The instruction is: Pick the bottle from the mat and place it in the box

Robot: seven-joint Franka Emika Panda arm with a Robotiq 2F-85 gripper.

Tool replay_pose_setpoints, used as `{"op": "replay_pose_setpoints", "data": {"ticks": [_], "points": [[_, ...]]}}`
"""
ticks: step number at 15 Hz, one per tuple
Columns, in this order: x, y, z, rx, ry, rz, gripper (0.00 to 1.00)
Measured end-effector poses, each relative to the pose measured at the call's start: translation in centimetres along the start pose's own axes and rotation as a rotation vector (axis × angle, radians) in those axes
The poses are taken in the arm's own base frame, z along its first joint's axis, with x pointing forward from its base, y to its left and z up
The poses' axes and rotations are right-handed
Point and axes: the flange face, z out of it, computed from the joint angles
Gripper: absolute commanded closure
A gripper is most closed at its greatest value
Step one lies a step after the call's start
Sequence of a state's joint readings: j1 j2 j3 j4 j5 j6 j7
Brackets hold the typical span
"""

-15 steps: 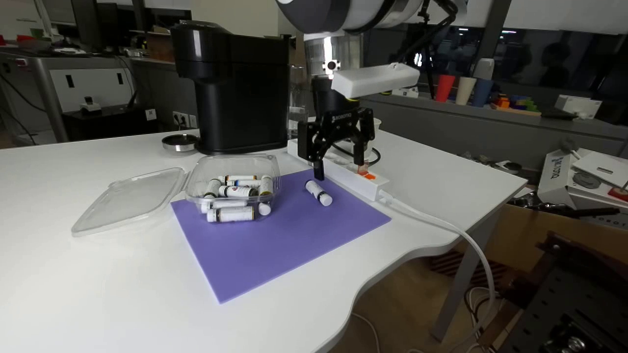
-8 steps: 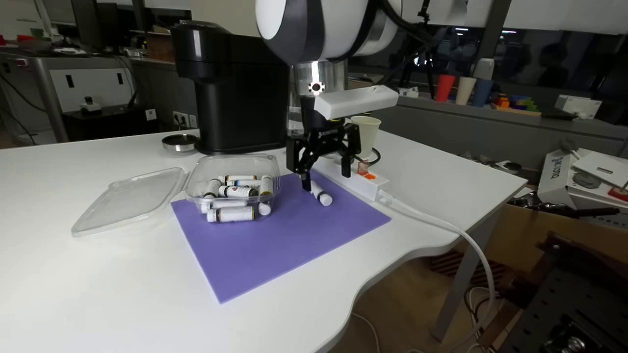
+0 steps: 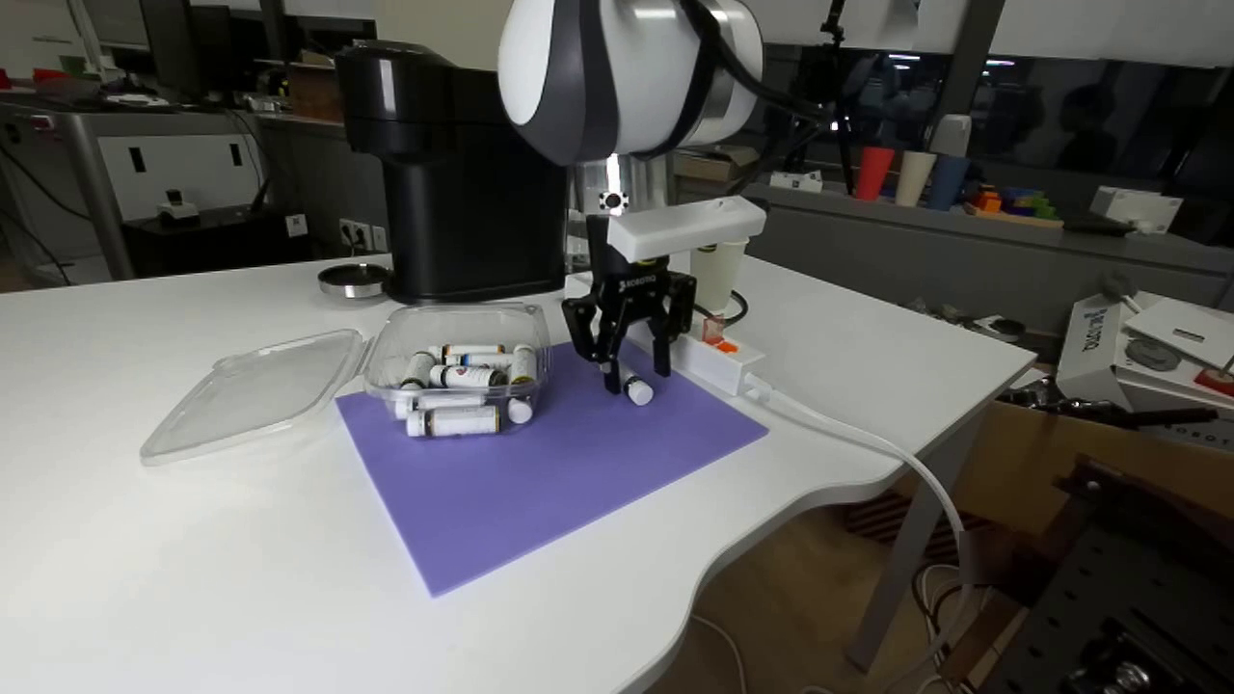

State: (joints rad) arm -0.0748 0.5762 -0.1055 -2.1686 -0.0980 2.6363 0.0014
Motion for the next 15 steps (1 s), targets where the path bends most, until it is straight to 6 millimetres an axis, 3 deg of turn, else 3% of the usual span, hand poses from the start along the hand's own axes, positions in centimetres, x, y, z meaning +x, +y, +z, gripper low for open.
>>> {"op": "replay_pose_setpoints", "data": {"ticks": [4, 9, 15], "points": [[0.4, 0.2, 0.4, -0.002, 0.0, 0.003, 0.95], [1.3, 0.0, -1.7, -0.003, 0.072, -0.002, 0.93], [2.3, -2.5, -8.6, -0.009, 0.197, -0.06, 0.93]]}}
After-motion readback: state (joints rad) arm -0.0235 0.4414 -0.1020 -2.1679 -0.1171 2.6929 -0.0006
